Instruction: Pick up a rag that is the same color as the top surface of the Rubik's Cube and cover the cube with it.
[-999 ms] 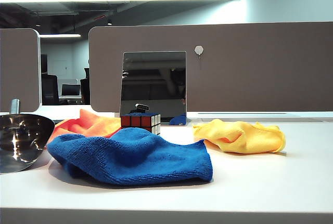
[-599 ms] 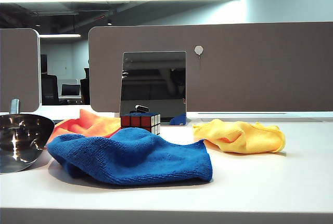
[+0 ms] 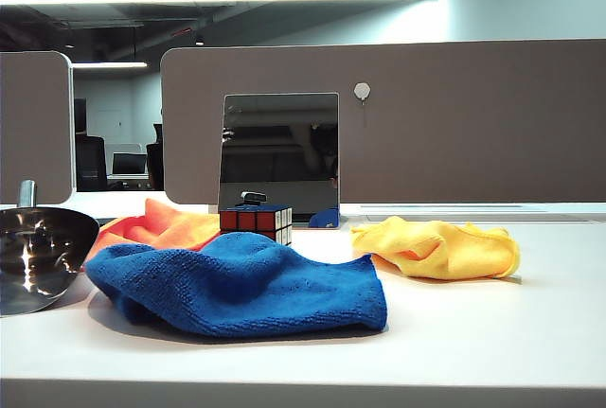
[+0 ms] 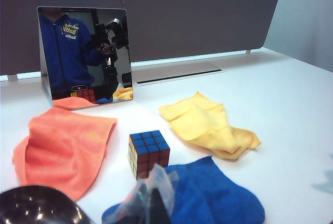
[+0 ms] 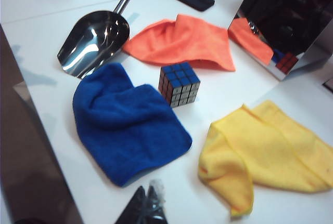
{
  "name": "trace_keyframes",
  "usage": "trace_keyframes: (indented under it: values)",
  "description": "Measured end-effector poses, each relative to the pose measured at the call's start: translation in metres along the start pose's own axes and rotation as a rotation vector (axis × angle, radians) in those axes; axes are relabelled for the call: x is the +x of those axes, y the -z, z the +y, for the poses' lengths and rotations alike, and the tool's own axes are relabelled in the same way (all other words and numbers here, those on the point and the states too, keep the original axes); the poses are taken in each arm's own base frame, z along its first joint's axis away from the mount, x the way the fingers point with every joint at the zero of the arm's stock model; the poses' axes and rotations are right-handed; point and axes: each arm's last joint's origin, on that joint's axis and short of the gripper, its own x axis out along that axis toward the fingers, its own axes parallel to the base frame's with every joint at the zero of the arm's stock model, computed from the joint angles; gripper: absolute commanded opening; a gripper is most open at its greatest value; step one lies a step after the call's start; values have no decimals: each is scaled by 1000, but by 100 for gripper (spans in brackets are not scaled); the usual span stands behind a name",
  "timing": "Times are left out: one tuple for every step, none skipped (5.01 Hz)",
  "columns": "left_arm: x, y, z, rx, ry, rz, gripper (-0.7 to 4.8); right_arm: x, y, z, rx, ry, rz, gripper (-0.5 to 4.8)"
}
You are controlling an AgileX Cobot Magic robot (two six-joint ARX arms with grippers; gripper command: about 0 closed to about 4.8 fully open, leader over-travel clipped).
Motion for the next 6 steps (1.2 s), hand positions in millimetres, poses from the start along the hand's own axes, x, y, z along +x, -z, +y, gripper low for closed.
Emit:
trace_keyframes:
  values:
    - [7, 15, 7, -39, -3, 47, -6, 5, -6, -5, -20, 15, -41, -5]
    - [19, 42, 12, -73, 38, 98, -6, 17, -7, -11, -4, 5, -13, -5]
    - [34, 45, -2, -42, 78, 163, 199, 22, -7, -14, 7, 2, -5, -5]
    - [102, 55, -10, 33, -92, 219, 333, 23, -8, -15, 17, 3, -8, -5]
    - [125, 75, -9, 24, -45, 303, 409, 23, -8, -15, 17, 3, -8, -5]
    - [134, 98, -8, -30, -32, 439, 471, 23, -8, -15, 17, 3, -9, -6]
